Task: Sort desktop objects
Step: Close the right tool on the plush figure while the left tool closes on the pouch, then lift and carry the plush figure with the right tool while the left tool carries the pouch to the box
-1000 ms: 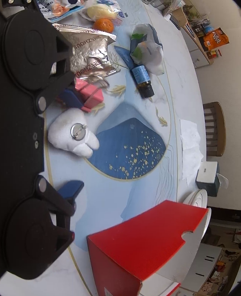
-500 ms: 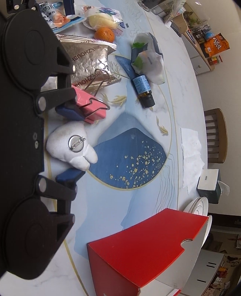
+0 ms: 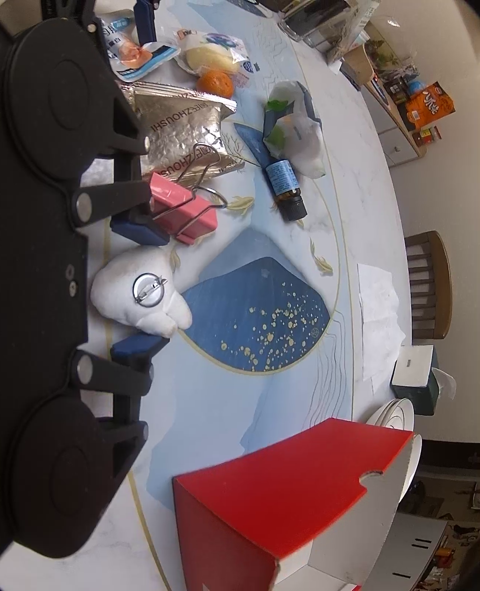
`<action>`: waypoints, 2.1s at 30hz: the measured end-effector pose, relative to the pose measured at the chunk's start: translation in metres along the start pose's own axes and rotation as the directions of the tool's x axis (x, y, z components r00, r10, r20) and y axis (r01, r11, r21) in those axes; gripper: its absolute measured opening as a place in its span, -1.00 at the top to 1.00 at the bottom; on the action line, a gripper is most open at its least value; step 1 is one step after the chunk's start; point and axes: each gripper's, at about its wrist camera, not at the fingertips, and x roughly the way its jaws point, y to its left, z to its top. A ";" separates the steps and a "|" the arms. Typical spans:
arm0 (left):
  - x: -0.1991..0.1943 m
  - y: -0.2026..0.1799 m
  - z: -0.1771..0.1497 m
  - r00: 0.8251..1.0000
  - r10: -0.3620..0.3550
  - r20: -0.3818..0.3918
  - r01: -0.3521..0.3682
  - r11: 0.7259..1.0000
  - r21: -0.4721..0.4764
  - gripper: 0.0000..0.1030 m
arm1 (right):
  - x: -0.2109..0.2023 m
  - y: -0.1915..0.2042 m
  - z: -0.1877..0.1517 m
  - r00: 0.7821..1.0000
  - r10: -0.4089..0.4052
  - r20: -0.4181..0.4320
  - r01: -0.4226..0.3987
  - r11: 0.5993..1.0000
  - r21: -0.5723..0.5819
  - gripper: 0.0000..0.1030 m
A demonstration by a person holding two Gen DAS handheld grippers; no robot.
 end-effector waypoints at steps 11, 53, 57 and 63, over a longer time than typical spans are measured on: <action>-0.027 -0.028 0.019 0.997 0.077 0.032 -0.073 0.993 -0.095 -0.16 | -0.051 -0.034 0.009 0.996 0.084 0.024 -0.082 0.994 -0.074 0.05; -0.001 -0.228 0.238 0.976 0.009 0.218 -0.024 0.998 0.066 -0.16 | -0.103 -0.264 0.091 0.993 0.028 0.119 -0.018 0.996 -0.083 0.04; 0.012 -0.239 0.268 0.978 -0.033 0.207 0.017 0.997 0.079 -0.16 | -0.096 -0.275 0.099 0.993 0.020 0.113 -0.010 0.996 -0.087 0.04; 0.044 -0.256 0.311 0.984 -0.072 0.164 0.053 0.991 0.119 -0.16 | -0.084 -0.285 0.104 0.995 0.019 0.094 -0.008 0.993 -0.115 0.04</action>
